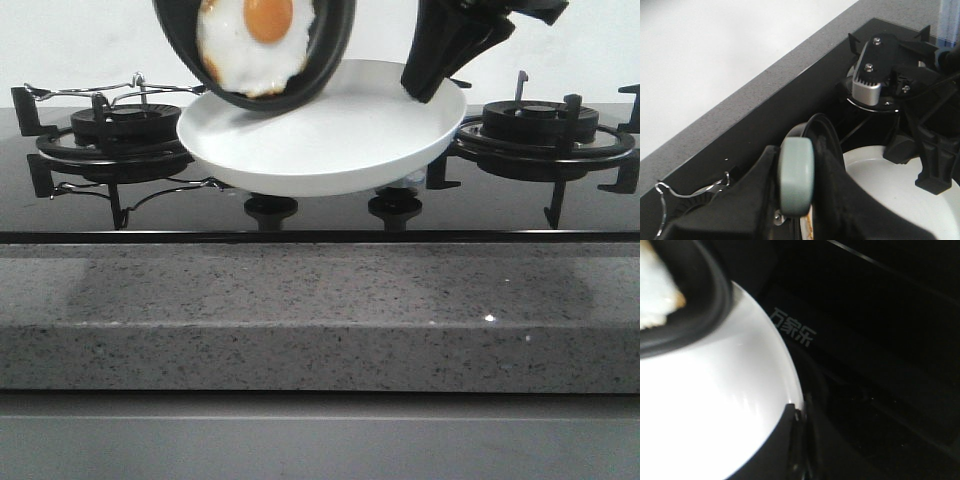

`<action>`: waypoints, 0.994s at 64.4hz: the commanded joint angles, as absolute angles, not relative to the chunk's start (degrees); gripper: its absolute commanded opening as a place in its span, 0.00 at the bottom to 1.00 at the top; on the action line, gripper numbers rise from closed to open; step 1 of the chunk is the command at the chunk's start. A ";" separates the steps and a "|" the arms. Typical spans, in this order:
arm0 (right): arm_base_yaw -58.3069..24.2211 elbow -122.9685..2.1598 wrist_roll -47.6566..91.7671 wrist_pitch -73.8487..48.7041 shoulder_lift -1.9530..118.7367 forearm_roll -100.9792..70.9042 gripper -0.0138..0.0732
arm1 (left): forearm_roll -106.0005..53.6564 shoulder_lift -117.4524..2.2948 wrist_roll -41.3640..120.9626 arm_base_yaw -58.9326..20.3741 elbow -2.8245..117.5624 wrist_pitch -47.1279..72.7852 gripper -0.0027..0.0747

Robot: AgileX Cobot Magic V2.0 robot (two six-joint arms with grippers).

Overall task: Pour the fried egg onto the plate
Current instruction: 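Tip the pan over the plate with the left gripper, sliding egg out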

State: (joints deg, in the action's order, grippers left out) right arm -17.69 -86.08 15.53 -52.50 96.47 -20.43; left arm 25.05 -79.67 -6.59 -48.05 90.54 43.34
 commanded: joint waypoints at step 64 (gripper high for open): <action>-17.66 -87.50 15.95 -50.22 93.59 -22.24 0.08 | 27.81 -75.62 -20.68 -44.99 94.83 39.17 0.01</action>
